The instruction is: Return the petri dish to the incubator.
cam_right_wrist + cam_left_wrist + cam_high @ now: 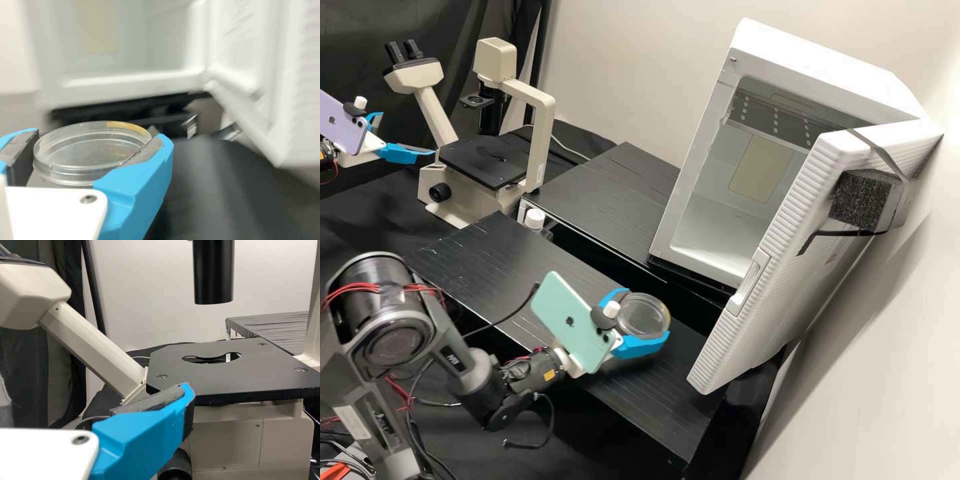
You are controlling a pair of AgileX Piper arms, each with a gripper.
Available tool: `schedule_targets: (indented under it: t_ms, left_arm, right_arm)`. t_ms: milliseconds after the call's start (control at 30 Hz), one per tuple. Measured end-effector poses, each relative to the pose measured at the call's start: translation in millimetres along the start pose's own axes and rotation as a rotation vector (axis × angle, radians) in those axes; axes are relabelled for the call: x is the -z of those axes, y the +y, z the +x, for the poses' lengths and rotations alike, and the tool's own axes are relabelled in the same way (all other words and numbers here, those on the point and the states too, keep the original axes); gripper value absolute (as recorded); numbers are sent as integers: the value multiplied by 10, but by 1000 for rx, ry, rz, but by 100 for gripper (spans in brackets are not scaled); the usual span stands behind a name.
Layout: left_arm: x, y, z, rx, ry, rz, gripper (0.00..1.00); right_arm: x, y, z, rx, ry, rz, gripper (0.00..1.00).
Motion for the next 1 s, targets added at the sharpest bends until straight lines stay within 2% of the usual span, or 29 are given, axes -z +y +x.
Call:
schedule_targets:
  t_ms: [200,367,500,700,1000]
  left_arm:
    - [0,0,0,0,0,0,100]
    - [0,0,0,0,0,0,100]
    - [0,0,0,0,0,0,100]
    - [0,0,0,0,0,0,100]
    - [0,0,0,0,0,0,100]
  right_arm:
    - [46,212,486,-114,35,1,0]
    - [105,315,771,-160,79,0,0]
    - [210,357,1036,-195,129,13,0]
    - [316,354,1405,-164,128,14,0]
    - [323,342,1866,-129,102,14,0]
